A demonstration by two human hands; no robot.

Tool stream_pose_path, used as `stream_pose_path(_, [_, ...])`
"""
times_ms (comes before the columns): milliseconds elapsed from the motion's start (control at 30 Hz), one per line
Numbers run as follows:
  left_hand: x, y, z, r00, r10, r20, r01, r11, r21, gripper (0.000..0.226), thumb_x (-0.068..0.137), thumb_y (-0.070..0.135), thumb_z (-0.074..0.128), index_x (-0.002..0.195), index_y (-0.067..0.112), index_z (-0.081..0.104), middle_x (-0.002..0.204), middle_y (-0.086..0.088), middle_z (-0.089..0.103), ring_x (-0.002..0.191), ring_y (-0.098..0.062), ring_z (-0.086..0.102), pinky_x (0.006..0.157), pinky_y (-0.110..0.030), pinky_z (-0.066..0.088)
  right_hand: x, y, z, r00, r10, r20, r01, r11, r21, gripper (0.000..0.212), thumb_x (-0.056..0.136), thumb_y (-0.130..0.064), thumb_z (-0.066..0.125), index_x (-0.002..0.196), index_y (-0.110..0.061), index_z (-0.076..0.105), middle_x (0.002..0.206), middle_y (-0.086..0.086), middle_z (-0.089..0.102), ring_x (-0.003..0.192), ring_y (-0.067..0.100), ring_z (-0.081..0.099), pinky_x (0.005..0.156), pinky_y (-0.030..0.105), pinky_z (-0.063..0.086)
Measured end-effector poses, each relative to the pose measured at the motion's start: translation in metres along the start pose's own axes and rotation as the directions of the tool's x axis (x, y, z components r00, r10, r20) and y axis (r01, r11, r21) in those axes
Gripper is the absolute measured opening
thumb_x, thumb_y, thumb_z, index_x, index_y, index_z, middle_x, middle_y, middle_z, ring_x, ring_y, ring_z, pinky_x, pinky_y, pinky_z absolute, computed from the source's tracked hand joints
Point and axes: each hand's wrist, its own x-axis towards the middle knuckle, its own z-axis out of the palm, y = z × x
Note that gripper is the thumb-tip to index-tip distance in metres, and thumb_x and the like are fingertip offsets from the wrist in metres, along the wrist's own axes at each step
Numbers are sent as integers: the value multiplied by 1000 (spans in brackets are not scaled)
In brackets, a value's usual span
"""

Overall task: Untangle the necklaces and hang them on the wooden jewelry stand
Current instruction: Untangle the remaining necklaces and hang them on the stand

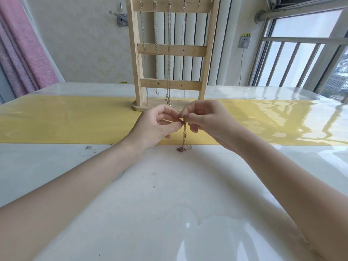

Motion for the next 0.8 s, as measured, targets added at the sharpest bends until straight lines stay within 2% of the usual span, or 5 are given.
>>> stream_pose_path(167, [0, 0, -1, 999, 26, -23, -26, 1000, 1, 18, 82, 3, 68, 88, 17, 58, 79, 4, 66, 65, -2, 58, 54, -13, 44, -2, -4, 2, 996, 36, 81, -48, 987, 153, 20, 89, 9, 54, 74, -3, 60, 66, 7, 49, 52, 10, 42, 52, 18, 40])
stream_pose_path(300, [0, 1, -2, 1000, 20, -2, -20, 1000, -14, 21, 81, 4, 70, 90, 16, 55, 80, 2, 66, 65, -4, 55, 54, -14, 43, -2, -2, 1, 996, 47, 81, -61, 981, 182, 20, 90, 8, 53, 75, -5, 60, 66, 5, 49, 55, 10, 44, 52, 20, 40])
stream_pose_path(500, [0, 3, -4, 987, -144, 65, 155, 966, -207, 24, 84, 3, 65, 90, 19, 48, 79, 4, 62, 59, -4, 50, 52, -14, 44, -2, 1, -2, 988, 79, 130, -103, 975, 196, 17, 90, 6, 53, 82, -8, 59, 67, 0, 54, 60, 10, 48, 56, 20, 42])
stream_pose_path(633, [1, 3, -6, 983, -175, 47, 181, 962, -202, 24, 85, 3, 64, 90, 18, 47, 77, 2, 61, 53, -4, 47, 51, -14, 44, -1, 3, -4, 982, 91, 167, -124, 972, 201, 16, 86, 6, 60, 89, -9, 60, 71, 0, 61, 65, 10, 56, 61, 19, 47])
stream_pose_path(800, [0, 1, -7, 974, -204, 95, 222, 941, -257, 25, 85, 1, 62, 90, 18, 45, 70, 6, 61, 52, -5, 45, 50, -15, 43, -3, 1, -6, 976, 101, 193, -142, 967, 212, 24, 82, 10, 63, 91, -10, 56, 72, 4, 59, 60, 9, 56, 62, 19, 47])
